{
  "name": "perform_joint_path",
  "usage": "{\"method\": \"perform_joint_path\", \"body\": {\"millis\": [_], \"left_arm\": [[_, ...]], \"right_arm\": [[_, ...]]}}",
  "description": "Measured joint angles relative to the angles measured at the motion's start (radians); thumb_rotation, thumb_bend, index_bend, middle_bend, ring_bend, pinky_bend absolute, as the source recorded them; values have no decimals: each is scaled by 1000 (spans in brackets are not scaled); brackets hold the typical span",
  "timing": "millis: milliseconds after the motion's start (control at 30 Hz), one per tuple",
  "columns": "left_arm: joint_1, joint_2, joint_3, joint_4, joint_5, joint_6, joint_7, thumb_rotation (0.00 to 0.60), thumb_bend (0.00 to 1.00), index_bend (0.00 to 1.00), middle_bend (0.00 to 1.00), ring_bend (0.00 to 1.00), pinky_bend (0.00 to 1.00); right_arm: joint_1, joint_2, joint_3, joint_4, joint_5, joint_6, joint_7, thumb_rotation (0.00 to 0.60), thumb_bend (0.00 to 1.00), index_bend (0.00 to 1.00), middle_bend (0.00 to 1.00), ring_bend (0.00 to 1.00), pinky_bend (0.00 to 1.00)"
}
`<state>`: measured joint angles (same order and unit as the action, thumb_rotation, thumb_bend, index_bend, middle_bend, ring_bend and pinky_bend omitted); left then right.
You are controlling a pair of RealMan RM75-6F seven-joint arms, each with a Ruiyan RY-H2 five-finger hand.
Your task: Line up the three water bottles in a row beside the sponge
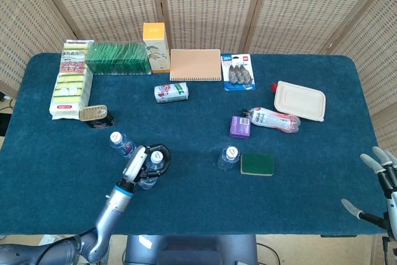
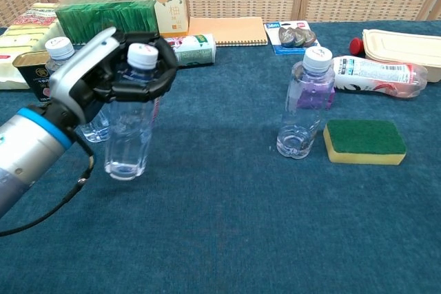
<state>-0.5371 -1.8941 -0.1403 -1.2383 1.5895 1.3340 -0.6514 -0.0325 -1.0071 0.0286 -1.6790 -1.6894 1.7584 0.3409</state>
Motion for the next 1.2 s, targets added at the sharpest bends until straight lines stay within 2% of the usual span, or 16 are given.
{"method": "perform_joint_path", "body": {"millis": [233, 567, 1067, 1167, 1200], "left_arm": [[-91, -72, -66, 46, 14, -11, 10, 600, 446, 726, 759, 636, 766], [-246, -208, -173, 207, -27, -77, 27, 600, 445, 726, 759, 636, 761], [-361, -319, -200, 419, -85, -153, -47, 600, 424, 726, 759, 624, 733], [-383, -332, -198, 454, -91, -174, -65, 600, 411, 726, 709, 517, 653], [-386, -333, -194, 461, -91, -179, -71, 600, 409, 724, 655, 456, 609]], "right_arm": [[0, 4, 2, 2, 2, -2, 18, 600, 0, 154, 69, 5, 0], [1, 10, 5, 5, 9, -10, 45, 600, 0, 154, 69, 6, 0], [1, 17, 4, 1, -1, -12, 57, 600, 0, 154, 74, 10, 0], [0, 17, 4, 2, -1, -10, 57, 600, 0, 155, 76, 10, 0], [0, 17, 4, 2, -1, -11, 58, 600, 0, 154, 76, 10, 0]]}}
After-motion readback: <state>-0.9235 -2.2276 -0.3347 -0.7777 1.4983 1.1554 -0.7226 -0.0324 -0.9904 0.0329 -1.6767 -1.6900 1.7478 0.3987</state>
